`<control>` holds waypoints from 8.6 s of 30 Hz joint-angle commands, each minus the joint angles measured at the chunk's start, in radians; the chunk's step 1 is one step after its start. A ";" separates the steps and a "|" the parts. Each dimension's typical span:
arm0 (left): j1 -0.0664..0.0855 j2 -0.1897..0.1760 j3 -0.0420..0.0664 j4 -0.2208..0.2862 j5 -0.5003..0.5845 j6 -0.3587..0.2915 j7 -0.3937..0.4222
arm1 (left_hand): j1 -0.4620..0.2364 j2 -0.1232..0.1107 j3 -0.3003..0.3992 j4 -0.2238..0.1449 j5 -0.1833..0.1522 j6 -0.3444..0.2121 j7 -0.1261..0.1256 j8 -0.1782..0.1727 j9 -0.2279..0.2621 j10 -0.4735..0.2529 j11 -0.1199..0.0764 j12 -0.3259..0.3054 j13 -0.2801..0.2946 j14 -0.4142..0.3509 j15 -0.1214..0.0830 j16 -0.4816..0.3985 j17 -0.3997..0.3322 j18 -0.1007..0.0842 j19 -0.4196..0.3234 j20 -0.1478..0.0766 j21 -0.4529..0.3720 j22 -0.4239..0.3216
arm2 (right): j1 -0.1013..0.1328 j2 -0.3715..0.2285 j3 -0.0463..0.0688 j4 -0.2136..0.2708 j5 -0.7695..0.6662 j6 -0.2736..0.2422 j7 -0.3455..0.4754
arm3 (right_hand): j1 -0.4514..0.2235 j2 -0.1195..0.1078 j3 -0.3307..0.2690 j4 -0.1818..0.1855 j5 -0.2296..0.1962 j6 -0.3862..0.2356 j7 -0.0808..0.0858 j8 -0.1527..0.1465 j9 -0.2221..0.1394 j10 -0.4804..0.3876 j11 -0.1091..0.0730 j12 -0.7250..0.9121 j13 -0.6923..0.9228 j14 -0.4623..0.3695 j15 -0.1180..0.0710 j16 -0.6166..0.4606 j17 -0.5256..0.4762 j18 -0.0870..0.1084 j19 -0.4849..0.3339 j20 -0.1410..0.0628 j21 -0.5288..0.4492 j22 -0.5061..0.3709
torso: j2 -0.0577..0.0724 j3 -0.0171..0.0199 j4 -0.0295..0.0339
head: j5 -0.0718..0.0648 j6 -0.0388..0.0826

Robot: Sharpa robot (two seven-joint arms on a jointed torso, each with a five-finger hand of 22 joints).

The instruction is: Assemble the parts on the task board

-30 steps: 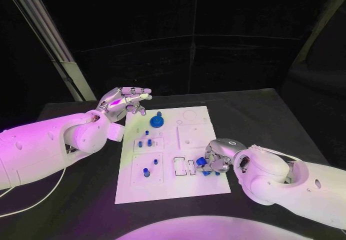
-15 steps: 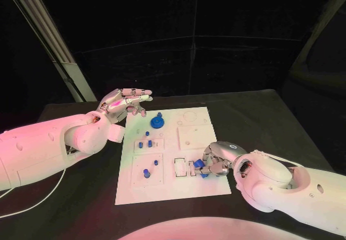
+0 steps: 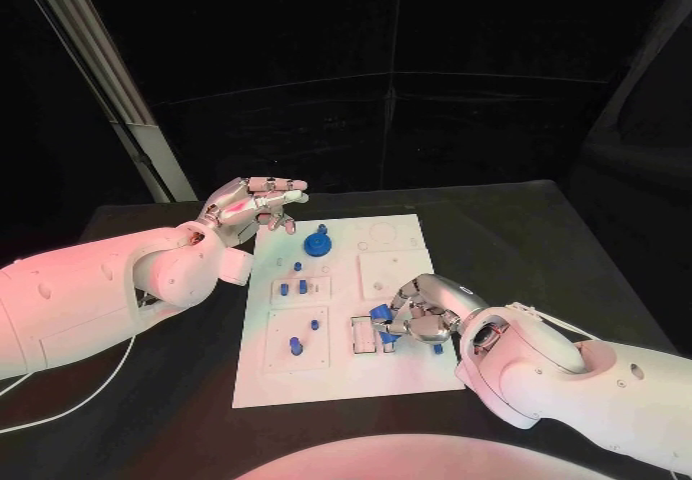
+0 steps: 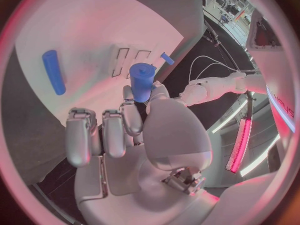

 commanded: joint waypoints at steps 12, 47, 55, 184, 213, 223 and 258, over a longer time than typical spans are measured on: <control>0.001 0.005 0.001 0.004 0.002 0.013 -0.001 | -0.006 -0.001 -0.001 0.000 0.003 -0.007 -0.001 0.006 0.001 -0.007 0.000 0.005 0.000 -0.004 -0.001 0.004 -0.001 0.013 0.004 0.001 0.001 -0.001 | 0.002 0.083 0.001 -0.040 0.066 0.127 -0.086 | -0.025 0.031 -0.022 0.002 -0.019 0.038 -0.012 0.008 0.022 0.003 -0.013 -0.018 -0.004 0.058 -0.010 -0.006 0.010 -0.015 0.029 -0.010 0.005 0.139 | 0.001 -0.0003 -0.0024 | 0.011 0.000; 0.001 0.007 0.000 0.002 0.002 0.025 -0.009 | -0.004 0.000 0.001 -0.002 0.004 -0.009 0.000 0.007 0.001 -0.010 0.000 0.007 0.000 -0.006 0.000 0.005 -0.003 0.013 0.003 0.001 0.001 -0.002 | 0.002 0.108 0.002 -0.058 -0.062 0.088 -0.110 | -0.248 -0.077 0.011 -0.001 -0.350 0.021 -0.019 0.035 0.117 -0.029 -0.018 -0.155 -0.074 0.047 -0.016 -0.063 -0.049 -0.005 0.005 -0.018 -0.023 0.097 | -0.001 0.0018 -0.0017 | 0.015 0.001; 0.001 0.005 0.000 0.002 0.002 0.026 -0.010 | -0.004 0.000 0.001 -0.002 0.004 -0.009 0.000 0.007 0.001 -0.010 0.000 0.007 0.000 -0.006 0.000 0.005 -0.003 0.013 0.003 0.001 0.001 -0.002 | 0.002 0.093 0.001 -0.039 -0.065 0.098 -0.051 | -0.047 -0.055 0.031 -0.071 -0.309 0.017 -0.021 0.048 0.141 -0.022 -0.020 -0.146 -0.059 0.051 -0.017 -0.058 -0.034 -0.008 0.011 -0.018 -0.018 0.109 | 0.000 0.0016 -0.0039 | 0.017 0.002; 0.001 -0.009 -0.012 0.001 0.002 0.036 -0.025 | -0.006 -0.002 0.001 -0.005 0.003 -0.014 0.001 0.009 0.000 -0.016 0.002 0.010 -0.001 -0.011 0.001 0.005 -0.011 0.013 0.001 0.002 0.000 -0.002 | 0.001 -0.033 0.031 -0.053 -0.348 0.507 -0.116 | 0.192 -0.002 -0.025 -0.115 -0.222 0.006 0.016 -0.139 0.086 -0.066 0.007 -0.281 -0.125 0.040 0.004 -0.116 -0.078 0.001 -0.015 0.001 -0.047 0.075 | -0.001 0.0012 -0.0084 | -0.014 -0.003; 0.001 -0.011 -0.012 0.003 0.001 0.039 -0.027 | -0.005 -0.003 0.002 -0.006 0.004 -0.016 0.002 0.009 0.000 -0.018 0.002 0.010 -0.001 -0.012 0.001 0.005 -0.012 0.013 0.000 0.002 0.000 -0.002 | 0.000 -0.041 0.031 0.002 -0.153 0.162 -0.112 | 0.184 -0.065 0.292 -0.073 -0.020 0.072 0.015 -0.236 0.019 -0.047 0.004 -0.273 -0.115 0.049 0.001 -0.100 -0.045 -0.004 0.003 -0.001 -0.035 0.099 | -0.001 0.0014 -0.0090 | -0.008 -0.007; 0.001 -0.011 -0.012 0.004 0.001 0.038 -0.027 | -0.005 -0.003 0.002 -0.006 0.004 -0.016 0.002 0.009 0.000 -0.018 0.002 0.010 -0.001 -0.012 0.001 0.005 -0.012 0.013 0.000 0.002 0.000 -0.002 | 0.000 -0.023 0.031 -0.002 -0.065 0.088 -0.096 | 0.144 -0.096 0.338 -0.054 -0.030 0.092 0.010 -0.237 0.018 -0.031 0.000 -0.250 -0.099 0.054 -0.001 -0.086 -0.028 -0.007 0.012 -0.003 -0.025 0.114 | -0.001 0.0001 -0.0084 | -0.005 -0.012; 0.001 -0.006 -0.012 0.007 0.001 0.046 -0.036 | -0.005 -0.003 0.002 -0.006 0.004 -0.016 0.002 0.009 0.000 -0.018 0.002 0.010 -0.001 -0.012 0.001 0.005 -0.012 0.013 0.000 0.002 0.000 -0.002 | 0.001 0.054 0.031 -0.066 0.152 0.092 -0.140 | 0.036 -0.110 0.345 -0.027 0.019 0.182 -0.027 -0.211 0.057 0.003 -0.028 -0.243 -0.085 0.057 -0.023 -0.067 -0.001 -0.010 0.021 -0.023 -0.017 0.128 | -0.001 0.0019 -0.0110 | -0.001 -0.021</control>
